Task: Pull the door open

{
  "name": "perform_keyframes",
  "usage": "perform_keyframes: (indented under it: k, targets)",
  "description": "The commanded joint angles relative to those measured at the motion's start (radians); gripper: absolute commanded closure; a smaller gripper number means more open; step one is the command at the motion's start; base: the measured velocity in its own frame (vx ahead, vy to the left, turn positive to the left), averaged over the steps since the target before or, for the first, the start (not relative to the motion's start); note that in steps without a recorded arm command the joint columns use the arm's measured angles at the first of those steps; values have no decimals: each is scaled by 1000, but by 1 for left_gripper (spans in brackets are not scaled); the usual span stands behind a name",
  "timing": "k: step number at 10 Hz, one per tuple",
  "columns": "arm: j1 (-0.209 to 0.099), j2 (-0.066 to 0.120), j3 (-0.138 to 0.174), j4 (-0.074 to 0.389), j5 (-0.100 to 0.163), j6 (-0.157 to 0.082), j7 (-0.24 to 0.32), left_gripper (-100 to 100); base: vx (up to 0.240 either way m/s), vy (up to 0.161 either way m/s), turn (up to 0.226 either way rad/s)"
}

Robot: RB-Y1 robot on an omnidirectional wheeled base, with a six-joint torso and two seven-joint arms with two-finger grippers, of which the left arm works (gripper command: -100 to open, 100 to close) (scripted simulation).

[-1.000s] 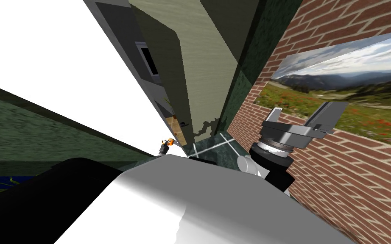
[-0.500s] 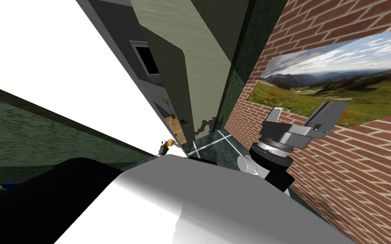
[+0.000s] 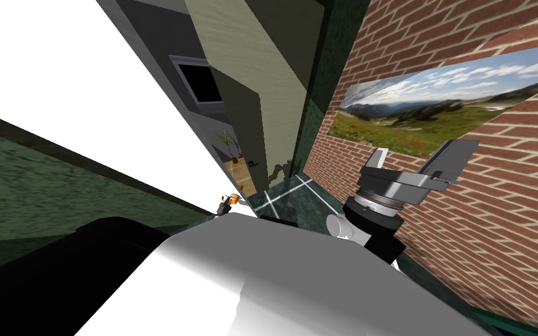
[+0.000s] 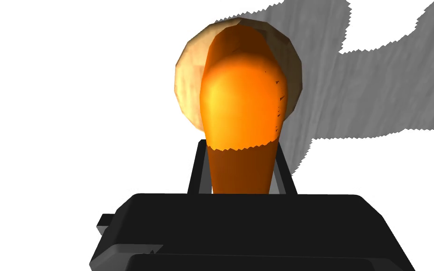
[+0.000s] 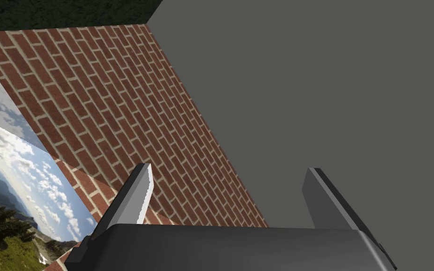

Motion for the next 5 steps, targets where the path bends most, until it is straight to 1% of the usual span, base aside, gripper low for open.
perform_keyframes:
  k: [1,2,3,5]
  targets:
    - [4,5,-9,15,-6,-29,10,100,-225,47,-92]
    - [3,4,-6,9,-4,-15,6,100,-101,16,-13]
    - [-28,4,-21,39,2,-12,4,100,-136,-5,-84]
    - [-61,6,-34,65,9,-8,1,100,-189,23,-83]
